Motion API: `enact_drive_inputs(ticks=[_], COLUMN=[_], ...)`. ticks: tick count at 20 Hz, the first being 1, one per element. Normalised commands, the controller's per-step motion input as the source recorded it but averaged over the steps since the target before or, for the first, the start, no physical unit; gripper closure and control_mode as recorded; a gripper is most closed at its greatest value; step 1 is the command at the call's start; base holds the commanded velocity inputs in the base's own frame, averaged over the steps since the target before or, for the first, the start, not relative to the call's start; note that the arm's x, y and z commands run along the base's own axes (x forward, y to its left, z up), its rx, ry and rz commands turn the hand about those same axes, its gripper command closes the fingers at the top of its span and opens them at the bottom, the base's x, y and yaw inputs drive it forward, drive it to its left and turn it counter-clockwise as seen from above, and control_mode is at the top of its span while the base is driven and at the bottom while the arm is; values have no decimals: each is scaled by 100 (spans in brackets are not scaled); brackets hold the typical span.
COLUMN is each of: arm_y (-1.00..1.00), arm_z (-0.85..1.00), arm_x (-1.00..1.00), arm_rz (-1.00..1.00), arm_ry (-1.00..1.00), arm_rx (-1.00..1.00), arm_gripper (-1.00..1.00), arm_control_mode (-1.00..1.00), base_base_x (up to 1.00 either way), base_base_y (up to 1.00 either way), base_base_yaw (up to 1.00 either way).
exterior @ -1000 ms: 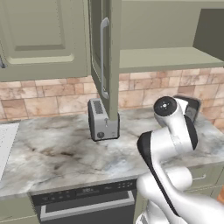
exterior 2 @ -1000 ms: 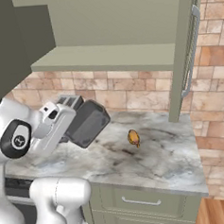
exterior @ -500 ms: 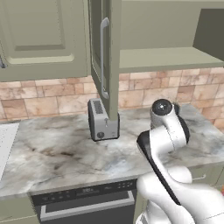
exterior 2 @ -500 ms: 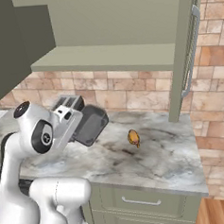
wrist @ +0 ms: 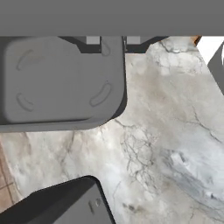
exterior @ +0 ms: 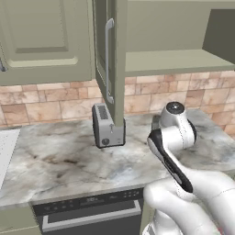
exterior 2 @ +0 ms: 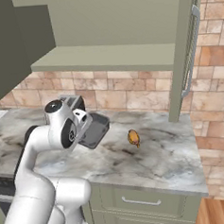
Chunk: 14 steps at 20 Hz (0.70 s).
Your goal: Retrieve the tupperware from the cabinet, then place the raw meat into the tupperware to avoid contamination.
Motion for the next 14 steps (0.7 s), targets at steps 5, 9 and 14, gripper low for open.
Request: enact_drive_inputs(ticks=[5, 9, 14], arm_y=[1, 8, 9], arm_z=[-47, -41, -39], arm_x=[45, 40, 36], arm_rz=[7, 3, 0], arm_ry=[15, 7, 2], arm_rx=[8, 0, -3], arm_gripper=[100, 100, 100], arm_control_mode=[-100, -100, -100], base_base_x=[0, 0, 0], base_base_y=[0, 0, 0], base_base_yaw=[0, 0, 0])
